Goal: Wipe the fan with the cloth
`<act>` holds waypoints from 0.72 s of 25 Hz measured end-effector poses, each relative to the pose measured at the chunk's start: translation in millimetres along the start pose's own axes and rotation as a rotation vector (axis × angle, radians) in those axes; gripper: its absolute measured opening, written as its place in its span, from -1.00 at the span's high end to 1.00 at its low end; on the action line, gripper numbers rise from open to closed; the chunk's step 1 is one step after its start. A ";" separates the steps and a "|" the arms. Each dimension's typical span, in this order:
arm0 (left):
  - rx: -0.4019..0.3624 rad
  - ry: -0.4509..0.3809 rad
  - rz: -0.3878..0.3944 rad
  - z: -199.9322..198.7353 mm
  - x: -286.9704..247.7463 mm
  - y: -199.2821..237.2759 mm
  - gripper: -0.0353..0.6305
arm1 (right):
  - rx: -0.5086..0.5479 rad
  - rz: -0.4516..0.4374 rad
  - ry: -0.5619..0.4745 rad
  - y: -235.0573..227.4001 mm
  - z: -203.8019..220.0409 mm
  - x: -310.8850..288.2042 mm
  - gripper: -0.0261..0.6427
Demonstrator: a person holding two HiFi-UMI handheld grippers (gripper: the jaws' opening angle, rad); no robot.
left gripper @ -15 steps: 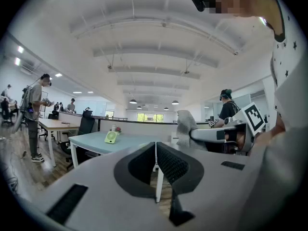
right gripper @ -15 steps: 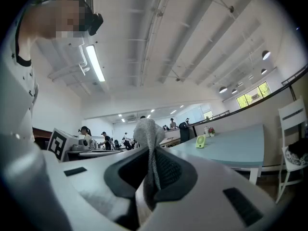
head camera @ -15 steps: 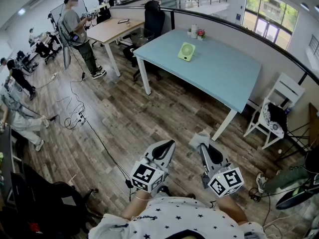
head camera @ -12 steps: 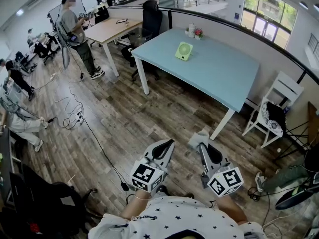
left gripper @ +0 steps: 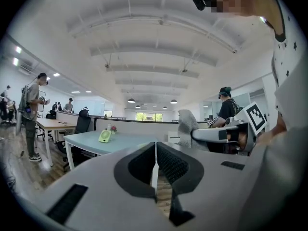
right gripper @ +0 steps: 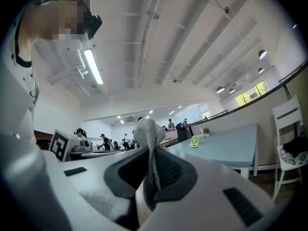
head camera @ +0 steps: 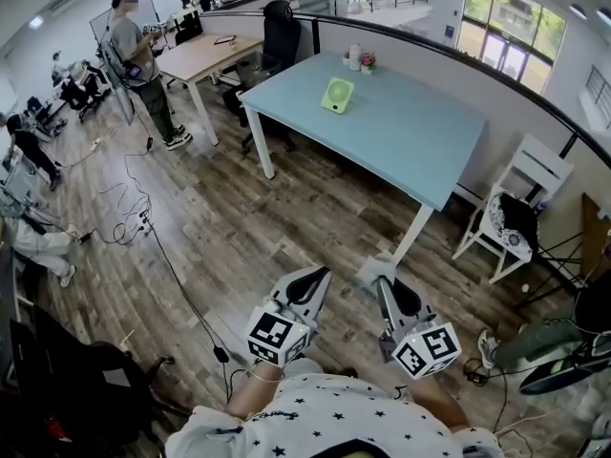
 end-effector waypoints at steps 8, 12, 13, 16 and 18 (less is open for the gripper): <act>-0.005 0.025 -0.001 6.5 -7.7 -14.3 0.79 | -0.049 -0.009 -0.035 -12.2 1.9 9.5 0.83; 0.010 0.020 0.002 11.2 -19.6 -12.9 0.80 | -0.055 0.003 -0.025 -22.1 5.2 10.2 0.83; 0.015 0.017 0.006 12.0 -23.0 -12.3 0.80 | -0.052 0.006 -0.022 -24.6 5.0 10.2 0.83; 0.018 0.014 0.030 10.1 -34.2 -9.4 0.80 | -0.039 0.028 -0.020 -34.0 1.7 6.5 0.83; 0.015 0.008 0.045 6.5 -40.7 -4.7 0.80 | -0.038 0.048 -0.016 -39.7 0.5 0.4 0.83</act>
Point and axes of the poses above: the fingertips, and each gripper's own axes: x backward along the fingers, y to its left, z out of its underside, the point moved 3 cm from there along x, backward along the fingers, and after that the axes turned 6 degrees about x, right-handed, at the moved point
